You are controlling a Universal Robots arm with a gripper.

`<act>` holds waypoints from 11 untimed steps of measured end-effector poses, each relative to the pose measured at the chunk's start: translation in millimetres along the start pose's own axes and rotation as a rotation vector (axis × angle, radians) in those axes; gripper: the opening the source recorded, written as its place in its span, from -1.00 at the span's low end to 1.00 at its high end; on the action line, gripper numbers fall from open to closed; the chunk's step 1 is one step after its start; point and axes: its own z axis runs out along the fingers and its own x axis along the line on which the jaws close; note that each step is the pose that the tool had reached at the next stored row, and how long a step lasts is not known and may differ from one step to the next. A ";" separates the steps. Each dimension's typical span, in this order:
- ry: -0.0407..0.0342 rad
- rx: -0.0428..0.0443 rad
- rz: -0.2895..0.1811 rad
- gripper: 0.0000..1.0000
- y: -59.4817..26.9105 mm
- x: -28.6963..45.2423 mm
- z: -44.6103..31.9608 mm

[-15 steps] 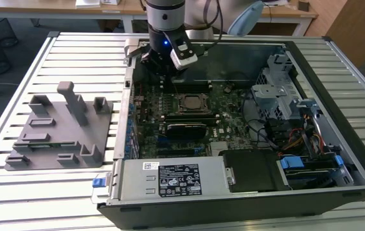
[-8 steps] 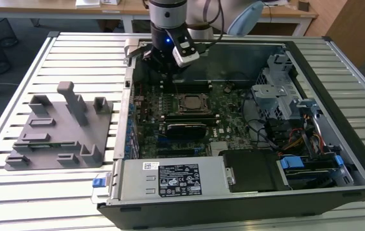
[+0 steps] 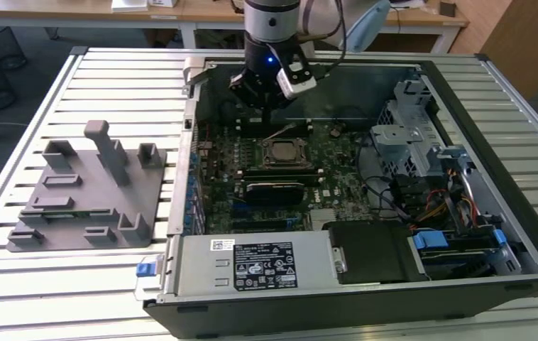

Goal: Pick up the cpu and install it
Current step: 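Install the first cpu locking lever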

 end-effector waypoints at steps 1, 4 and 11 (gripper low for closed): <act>0.0006 -0.0013 0.000 -0.79 0.0 -1.2 0.2; 0.0032 -0.0432 0.000 -0.79 -0.9 -1.6 0.9; 0.0034 -0.0592 0.010 -0.79 -2.3 -3.6 5.7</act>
